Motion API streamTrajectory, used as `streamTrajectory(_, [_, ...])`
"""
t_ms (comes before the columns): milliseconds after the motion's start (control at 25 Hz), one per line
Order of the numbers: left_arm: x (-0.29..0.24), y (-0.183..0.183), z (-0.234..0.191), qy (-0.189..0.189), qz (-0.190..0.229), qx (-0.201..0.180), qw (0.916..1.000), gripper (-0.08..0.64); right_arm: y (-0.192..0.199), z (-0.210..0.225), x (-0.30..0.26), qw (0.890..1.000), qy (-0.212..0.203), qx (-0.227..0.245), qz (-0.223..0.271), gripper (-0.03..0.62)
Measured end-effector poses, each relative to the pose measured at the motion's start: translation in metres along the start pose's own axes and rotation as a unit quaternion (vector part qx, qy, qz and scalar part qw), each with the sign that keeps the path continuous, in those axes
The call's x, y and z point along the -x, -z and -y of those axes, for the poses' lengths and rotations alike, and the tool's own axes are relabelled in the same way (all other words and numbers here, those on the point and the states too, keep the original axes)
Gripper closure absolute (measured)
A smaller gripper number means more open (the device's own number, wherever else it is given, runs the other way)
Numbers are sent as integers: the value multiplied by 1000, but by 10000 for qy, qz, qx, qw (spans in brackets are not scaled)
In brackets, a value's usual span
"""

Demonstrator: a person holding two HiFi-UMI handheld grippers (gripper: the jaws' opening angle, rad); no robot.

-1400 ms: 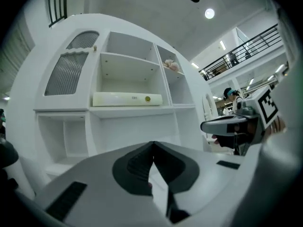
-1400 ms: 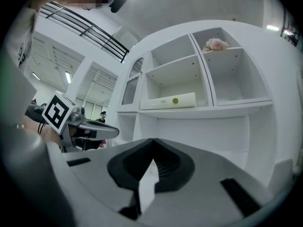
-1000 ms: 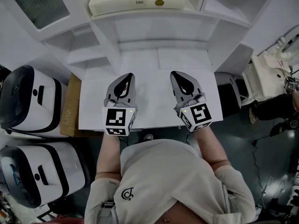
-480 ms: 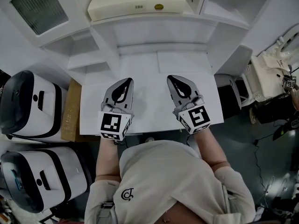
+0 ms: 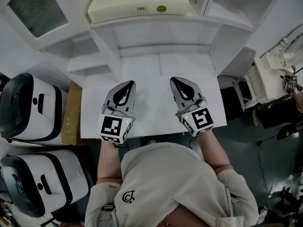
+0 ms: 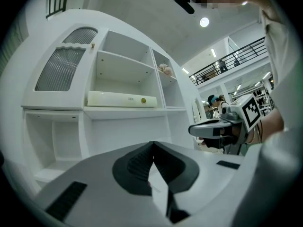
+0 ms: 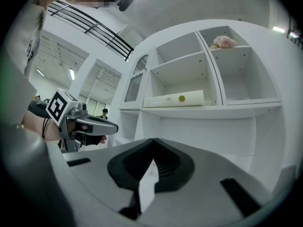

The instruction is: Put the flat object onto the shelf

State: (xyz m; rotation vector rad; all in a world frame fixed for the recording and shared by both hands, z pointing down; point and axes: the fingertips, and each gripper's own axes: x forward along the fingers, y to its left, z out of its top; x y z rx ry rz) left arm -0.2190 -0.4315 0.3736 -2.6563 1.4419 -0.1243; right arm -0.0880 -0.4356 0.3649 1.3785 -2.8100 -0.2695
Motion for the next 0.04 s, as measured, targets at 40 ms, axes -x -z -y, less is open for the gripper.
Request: streamTrajectory(40, [-1, 0, -1, -3, 14, 16, 10000, 548, 0, 1, -1, 10000, 6, -3, 4, 586])
